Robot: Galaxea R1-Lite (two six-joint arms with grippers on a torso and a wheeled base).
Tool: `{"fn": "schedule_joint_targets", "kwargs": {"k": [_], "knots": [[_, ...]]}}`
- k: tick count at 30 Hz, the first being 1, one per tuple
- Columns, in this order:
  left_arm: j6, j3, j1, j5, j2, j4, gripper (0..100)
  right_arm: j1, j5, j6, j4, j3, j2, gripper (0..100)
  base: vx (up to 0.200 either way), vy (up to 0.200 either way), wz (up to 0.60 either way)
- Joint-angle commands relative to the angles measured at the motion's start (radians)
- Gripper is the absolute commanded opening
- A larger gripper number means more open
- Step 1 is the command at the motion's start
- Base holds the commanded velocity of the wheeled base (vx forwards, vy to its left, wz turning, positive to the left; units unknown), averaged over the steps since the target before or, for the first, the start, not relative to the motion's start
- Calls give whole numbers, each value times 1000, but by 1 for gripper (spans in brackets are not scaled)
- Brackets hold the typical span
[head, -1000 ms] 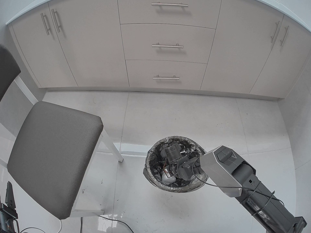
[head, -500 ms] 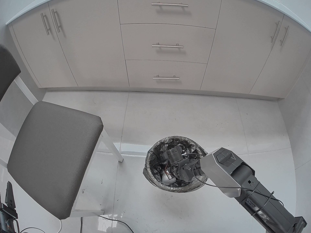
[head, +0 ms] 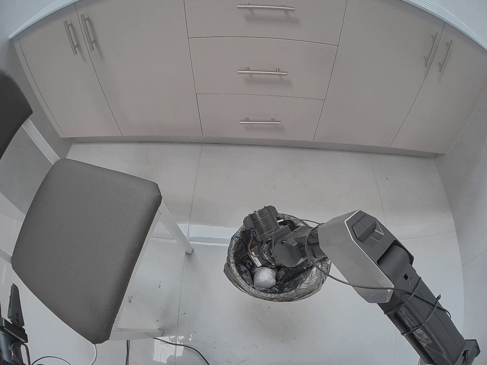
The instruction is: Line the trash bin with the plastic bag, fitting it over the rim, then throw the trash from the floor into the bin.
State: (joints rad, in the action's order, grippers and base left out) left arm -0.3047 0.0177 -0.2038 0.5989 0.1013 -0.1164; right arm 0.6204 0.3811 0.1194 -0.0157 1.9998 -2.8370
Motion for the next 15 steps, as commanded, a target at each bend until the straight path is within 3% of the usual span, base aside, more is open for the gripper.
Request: {"fn": "schedule_joint_targets", "kwargs": {"k": [1,7,15], "knots": [[-1,-18,0,-1,2,-2,100,21,2,5,49,0,100,0,0,0,0],[1,-18,-2,-11,3,46,100,21,30,77,59,0,194,0,0,0,0],[9,-18,-2,-160,3,52,100,28,48,169,134,0,384,0,0,0,0]]}}
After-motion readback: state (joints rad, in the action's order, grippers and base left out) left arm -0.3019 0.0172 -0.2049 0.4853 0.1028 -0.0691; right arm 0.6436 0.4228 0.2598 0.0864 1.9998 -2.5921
